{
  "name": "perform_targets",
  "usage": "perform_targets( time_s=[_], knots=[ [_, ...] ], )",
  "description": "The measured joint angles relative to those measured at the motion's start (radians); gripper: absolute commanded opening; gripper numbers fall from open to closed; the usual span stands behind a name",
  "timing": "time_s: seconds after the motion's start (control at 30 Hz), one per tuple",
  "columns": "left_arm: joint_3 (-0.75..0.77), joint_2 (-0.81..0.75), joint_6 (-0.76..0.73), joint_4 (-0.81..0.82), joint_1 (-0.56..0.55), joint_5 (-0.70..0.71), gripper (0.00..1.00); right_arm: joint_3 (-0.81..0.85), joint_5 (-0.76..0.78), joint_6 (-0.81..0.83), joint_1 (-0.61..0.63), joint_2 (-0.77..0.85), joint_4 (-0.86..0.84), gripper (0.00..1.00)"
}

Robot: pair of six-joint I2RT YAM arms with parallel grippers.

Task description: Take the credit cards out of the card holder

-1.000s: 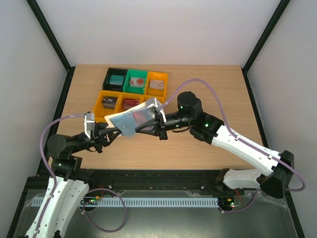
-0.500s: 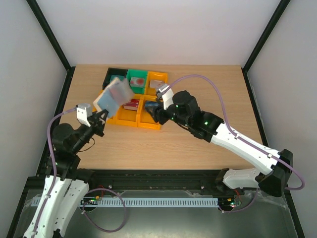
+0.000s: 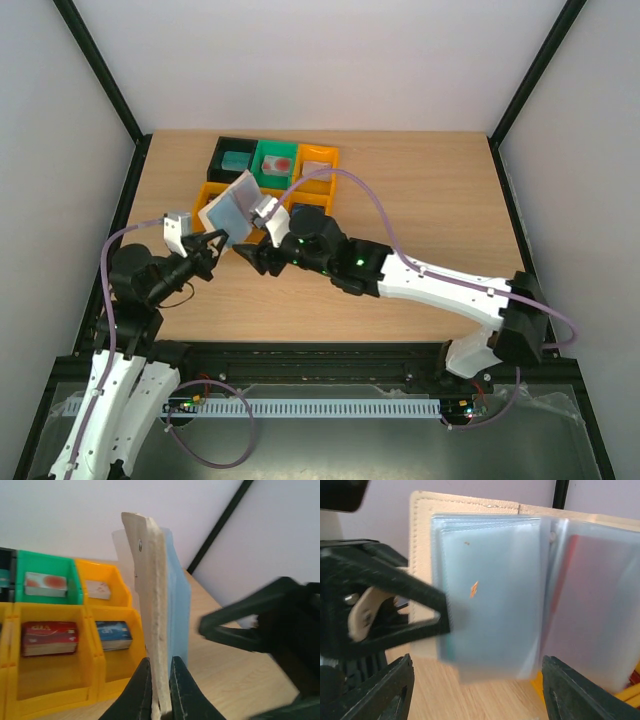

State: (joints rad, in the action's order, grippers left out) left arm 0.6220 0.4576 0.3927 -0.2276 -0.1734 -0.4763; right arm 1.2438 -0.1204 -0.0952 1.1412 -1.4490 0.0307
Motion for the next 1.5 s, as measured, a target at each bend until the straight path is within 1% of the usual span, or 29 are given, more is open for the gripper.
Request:
perform_targets(
  time_s=[0.1,0.27,0.4,0.5,0.57,0.7,0.77,0.8,0.87,0.9,0.93,0.97,1.03,1.1,1.13,1.17,1.27,1.37,1.5],
  knots=[
    [-0.001,-0.003,0.009,0.017,0.003,-0.063,0.02,0.042,0.019,0.008,-0.001,-0.064,-0.016,0.67],
    [-0.027,-0.008,0.027,0.056,0.016,-0.121,0.02,0.072,0.105,0.019,-0.001,-0.091,-0.014,0.52],
    [-0.037,-0.012,0.031,0.063,0.016,-0.16,0.02,0.073,0.209,-0.009,-0.034,-0.085,-0.009,0.48],
    [-0.037,-0.017,0.026,0.065,0.013,-0.187,0.02,0.053,0.269,-0.044,-0.104,-0.063,-0.004,0.49],
    [-0.037,-0.021,0.021,0.065,0.01,-0.202,0.02,0.031,0.311,-0.064,-0.156,-0.04,0.02,0.51],
    [-0.037,-0.024,0.018,0.065,0.01,-0.201,0.02,0.01,0.381,-0.066,-0.227,-0.003,0.096,0.59],
    [-0.037,-0.024,0.013,0.061,0.01,-0.188,0.02,-0.01,0.371,-0.036,-0.235,0.035,0.127,0.62],
    [-0.037,-0.024,0.006,0.06,0.01,-0.185,0.02,-0.02,0.352,-0.017,-0.236,0.06,0.142,0.65],
    [-0.037,-0.024,-0.02,0.058,0.01,-0.19,0.02,-0.043,0.255,0.029,-0.236,0.134,0.174,0.74],
    [-0.037,-0.025,-0.038,0.058,0.01,-0.198,0.02,-0.048,0.2,0.046,-0.236,0.163,0.182,0.83],
    [-0.036,-0.025,-0.054,0.058,0.01,-0.207,0.02,-0.05,0.125,0.064,-0.236,0.19,0.19,0.96],
    [-0.035,-0.025,-0.076,0.058,0.01,-0.228,0.02,-0.051,0.027,0.082,-0.237,0.216,0.193,0.99],
    [-0.032,-0.025,-0.118,0.057,0.01,-0.284,0.02,-0.059,-0.163,0.11,-0.236,0.245,0.181,0.99],
    [-0.029,-0.026,-0.147,0.058,0.01,-0.352,0.02,-0.087,-0.307,0.122,-0.235,0.261,0.146,0.99],
    [-0.026,-0.029,-0.166,0.059,0.01,-0.41,0.02,-0.108,-0.354,0.123,-0.232,0.267,0.125,0.99],
    [-0.025,-0.032,-0.172,0.059,0.01,-0.428,0.02,-0.13,-0.387,0.125,-0.231,0.274,0.108,0.99],
    [0.001,-0.04,-0.234,0.048,0.003,-0.529,0.02,-0.15,-0.428,0.126,-0.237,0.273,0.096,0.99],
    [0.049,-0.04,-0.328,0.02,-0.006,-0.61,0.02,-0.15,-0.458,0.126,-0.239,0.272,0.08,0.99],
    [0.069,-0.04,-0.44,-0.007,-0.011,-0.687,0.02,-0.167,-0.504,0.128,-0.238,0.282,0.053,0.99]
  ],
)
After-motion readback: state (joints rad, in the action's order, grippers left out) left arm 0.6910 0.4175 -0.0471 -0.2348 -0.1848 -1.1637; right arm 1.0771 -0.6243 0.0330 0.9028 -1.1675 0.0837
